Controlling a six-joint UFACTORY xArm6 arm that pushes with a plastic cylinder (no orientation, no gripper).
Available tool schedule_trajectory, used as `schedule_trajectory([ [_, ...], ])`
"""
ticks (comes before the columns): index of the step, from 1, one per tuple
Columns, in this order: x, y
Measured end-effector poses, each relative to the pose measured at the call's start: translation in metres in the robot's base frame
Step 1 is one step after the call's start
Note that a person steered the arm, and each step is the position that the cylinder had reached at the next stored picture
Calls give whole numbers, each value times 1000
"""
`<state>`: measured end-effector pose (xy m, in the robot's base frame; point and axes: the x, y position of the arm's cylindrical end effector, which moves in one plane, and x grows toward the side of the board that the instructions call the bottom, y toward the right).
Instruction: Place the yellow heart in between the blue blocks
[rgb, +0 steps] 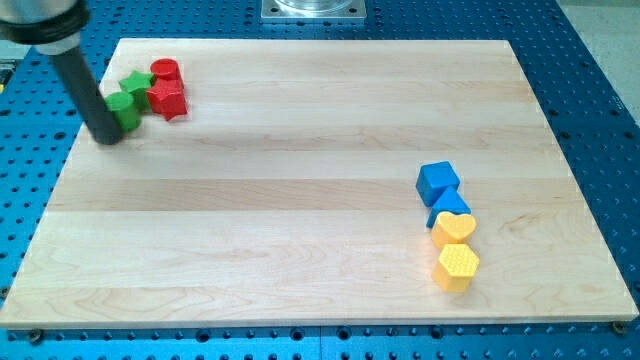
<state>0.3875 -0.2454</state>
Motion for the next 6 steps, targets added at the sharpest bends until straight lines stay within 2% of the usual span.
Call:
schedule_trajectory([
  [1,11,22],
  [2,39,101],
  [3,23,240],
  [4,25,372],
  [5,43,385],
  [6,67,371],
])
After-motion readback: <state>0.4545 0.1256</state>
